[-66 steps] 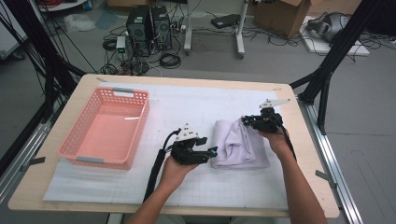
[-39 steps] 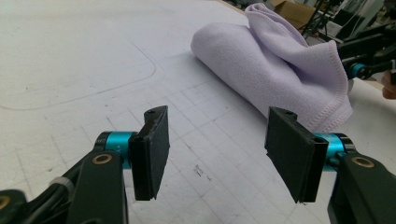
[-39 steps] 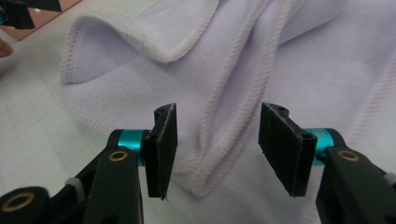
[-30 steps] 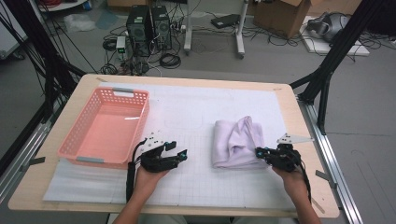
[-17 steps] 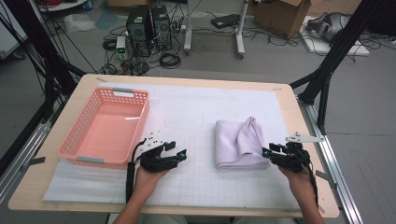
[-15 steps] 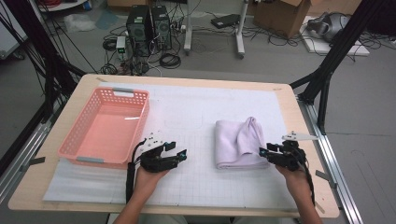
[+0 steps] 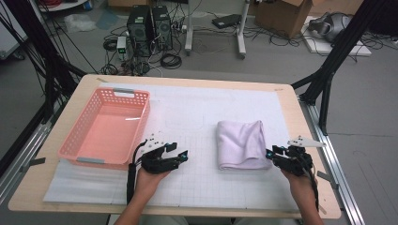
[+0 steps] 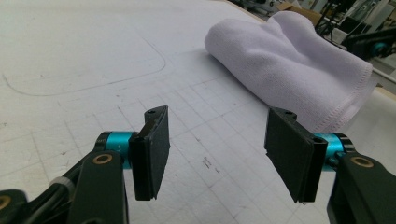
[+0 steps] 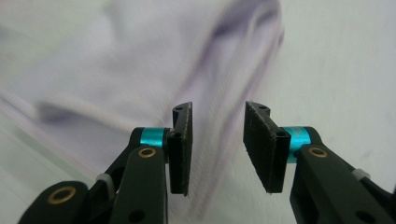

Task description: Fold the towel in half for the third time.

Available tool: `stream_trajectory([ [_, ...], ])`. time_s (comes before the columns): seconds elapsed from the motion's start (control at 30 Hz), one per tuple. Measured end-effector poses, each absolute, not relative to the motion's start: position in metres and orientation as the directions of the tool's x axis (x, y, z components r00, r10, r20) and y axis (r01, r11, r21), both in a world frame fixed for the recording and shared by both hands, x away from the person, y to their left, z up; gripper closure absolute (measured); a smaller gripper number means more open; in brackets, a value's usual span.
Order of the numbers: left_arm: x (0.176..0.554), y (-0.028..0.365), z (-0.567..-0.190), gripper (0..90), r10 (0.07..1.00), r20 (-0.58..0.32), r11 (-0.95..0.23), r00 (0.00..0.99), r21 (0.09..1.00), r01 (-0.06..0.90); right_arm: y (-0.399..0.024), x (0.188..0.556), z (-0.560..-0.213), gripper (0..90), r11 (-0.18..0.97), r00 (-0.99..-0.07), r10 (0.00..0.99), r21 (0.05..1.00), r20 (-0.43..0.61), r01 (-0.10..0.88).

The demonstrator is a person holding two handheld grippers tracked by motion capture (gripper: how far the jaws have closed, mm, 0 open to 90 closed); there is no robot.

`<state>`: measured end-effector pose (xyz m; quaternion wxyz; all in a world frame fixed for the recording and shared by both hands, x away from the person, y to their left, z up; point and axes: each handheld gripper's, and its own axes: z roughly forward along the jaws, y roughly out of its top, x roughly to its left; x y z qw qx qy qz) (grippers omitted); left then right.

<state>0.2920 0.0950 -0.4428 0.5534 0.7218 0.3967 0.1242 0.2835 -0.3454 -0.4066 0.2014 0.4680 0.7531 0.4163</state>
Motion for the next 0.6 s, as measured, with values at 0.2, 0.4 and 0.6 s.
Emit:
stream_trajectory([
  [0.2, 0.292, 0.095, -0.443, 40.6, 0.709, -0.260, -0.073, 0.655, 0.897, 0.435, -0.327, 0.297, -0.417, 61.6, 0.210, -0.552, 0.812, 0.787, 0.191, 0.581],
  [0.4, 0.292, 0.095, -0.443, 40.7, 0.708, -0.259, -0.077, 0.657, 0.896, 0.437, -0.313, 0.306, -0.432, 84.3, 0.288, -0.584, 0.798, 0.757, 0.149, 0.587],
  [0.6, 0.292, 0.096, -0.443, 40.8, 0.708, -0.259, -0.077, 0.657, 0.897, 0.436, -0.339, 0.285, -0.415, 85.7, 0.269, -0.490, 0.867, 0.743, 0.090, 0.613],
])
